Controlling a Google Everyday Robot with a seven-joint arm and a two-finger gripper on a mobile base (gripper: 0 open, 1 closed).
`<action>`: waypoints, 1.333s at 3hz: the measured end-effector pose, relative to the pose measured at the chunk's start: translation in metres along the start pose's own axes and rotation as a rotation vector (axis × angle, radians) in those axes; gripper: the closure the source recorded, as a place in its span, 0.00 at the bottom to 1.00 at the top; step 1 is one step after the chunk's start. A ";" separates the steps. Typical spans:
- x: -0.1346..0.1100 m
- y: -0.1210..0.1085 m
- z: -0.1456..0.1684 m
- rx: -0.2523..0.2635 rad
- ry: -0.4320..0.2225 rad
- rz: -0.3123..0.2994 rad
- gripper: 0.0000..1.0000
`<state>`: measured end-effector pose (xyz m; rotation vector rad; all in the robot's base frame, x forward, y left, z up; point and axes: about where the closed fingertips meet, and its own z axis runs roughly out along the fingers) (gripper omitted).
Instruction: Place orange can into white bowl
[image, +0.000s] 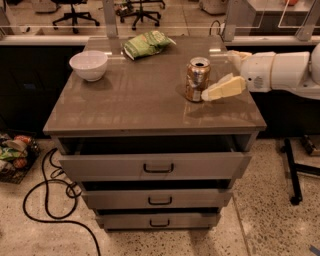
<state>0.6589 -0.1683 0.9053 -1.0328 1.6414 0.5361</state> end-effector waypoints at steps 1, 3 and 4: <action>-0.001 -0.005 0.033 -0.017 -0.097 0.019 0.00; -0.004 -0.003 0.063 -0.048 -0.159 0.051 0.41; -0.005 -0.001 0.066 -0.053 -0.160 0.051 0.64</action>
Offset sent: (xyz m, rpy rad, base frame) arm 0.0536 0.0639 -0.0216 0.2406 -0.0283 0.0640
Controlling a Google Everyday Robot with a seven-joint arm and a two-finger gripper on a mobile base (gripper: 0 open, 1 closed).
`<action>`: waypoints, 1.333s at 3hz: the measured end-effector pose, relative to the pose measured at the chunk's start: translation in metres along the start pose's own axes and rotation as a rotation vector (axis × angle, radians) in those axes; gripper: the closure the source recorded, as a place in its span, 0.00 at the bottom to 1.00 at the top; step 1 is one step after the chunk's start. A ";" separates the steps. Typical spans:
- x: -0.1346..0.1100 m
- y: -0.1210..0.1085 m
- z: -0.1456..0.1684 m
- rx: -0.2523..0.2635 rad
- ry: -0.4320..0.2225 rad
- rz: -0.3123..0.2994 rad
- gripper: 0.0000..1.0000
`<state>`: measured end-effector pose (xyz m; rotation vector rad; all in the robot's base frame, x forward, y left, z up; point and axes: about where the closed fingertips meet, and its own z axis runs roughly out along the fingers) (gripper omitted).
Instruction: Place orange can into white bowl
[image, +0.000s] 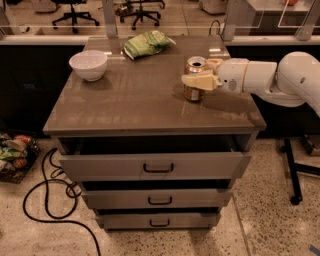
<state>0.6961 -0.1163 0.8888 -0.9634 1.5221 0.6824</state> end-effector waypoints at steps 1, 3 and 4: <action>0.000 0.001 0.003 -0.005 -0.001 0.000 0.87; -0.025 0.008 0.028 -0.060 0.007 -0.038 1.00; -0.066 0.017 0.060 -0.114 -0.001 -0.093 1.00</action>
Offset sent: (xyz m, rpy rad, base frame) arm 0.0001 0.0030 -0.0002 0.0007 0.0006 0.0046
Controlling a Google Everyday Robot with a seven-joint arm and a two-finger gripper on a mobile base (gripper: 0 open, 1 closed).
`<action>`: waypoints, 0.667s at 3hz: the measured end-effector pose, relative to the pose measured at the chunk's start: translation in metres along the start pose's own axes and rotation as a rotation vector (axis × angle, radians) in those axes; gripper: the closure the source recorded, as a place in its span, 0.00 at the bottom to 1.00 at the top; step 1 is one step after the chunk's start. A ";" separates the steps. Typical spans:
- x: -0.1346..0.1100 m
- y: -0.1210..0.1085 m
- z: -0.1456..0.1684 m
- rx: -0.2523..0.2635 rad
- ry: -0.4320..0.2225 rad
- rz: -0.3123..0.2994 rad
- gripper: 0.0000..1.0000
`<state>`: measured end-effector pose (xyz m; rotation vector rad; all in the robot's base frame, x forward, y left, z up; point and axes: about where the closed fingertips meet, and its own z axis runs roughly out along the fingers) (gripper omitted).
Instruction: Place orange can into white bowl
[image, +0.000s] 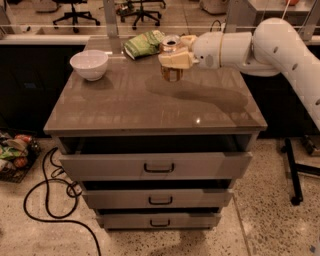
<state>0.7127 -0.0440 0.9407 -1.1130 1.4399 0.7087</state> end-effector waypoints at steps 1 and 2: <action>-0.043 0.015 0.044 -0.041 -0.030 -0.022 1.00; -0.072 0.030 0.091 -0.084 -0.042 -0.025 1.00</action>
Offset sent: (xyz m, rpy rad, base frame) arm 0.0086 0.1858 0.0687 0.0306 -0.0110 0.1534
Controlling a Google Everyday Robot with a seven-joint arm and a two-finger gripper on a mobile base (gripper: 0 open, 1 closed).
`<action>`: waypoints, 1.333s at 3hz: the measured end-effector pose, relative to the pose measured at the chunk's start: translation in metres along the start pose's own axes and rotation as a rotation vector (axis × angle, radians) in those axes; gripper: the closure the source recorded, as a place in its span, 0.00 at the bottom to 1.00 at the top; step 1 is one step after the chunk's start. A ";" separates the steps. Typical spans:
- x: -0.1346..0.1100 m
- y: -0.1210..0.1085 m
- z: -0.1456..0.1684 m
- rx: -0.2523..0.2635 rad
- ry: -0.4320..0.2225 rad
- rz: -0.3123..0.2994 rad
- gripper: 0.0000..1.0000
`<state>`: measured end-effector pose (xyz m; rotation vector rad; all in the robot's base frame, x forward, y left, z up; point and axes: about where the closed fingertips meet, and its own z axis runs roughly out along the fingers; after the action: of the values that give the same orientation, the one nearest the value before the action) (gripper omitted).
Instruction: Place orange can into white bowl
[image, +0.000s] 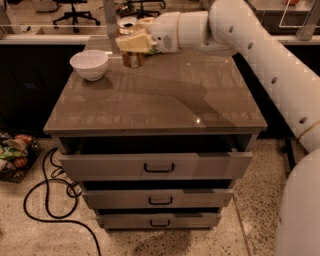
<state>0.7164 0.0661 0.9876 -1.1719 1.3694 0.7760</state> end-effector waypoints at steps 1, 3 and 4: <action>-0.021 0.005 0.056 -0.058 -0.005 0.015 1.00; -0.045 0.014 0.153 -0.166 -0.008 0.024 1.00; -0.046 0.014 0.173 -0.193 -0.025 -0.014 1.00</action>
Offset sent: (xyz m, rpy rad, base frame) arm 0.0438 0.1733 0.0305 0.0043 0.0761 0.1708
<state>0.7535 0.2409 1.0017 -1.3154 1.2856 0.9265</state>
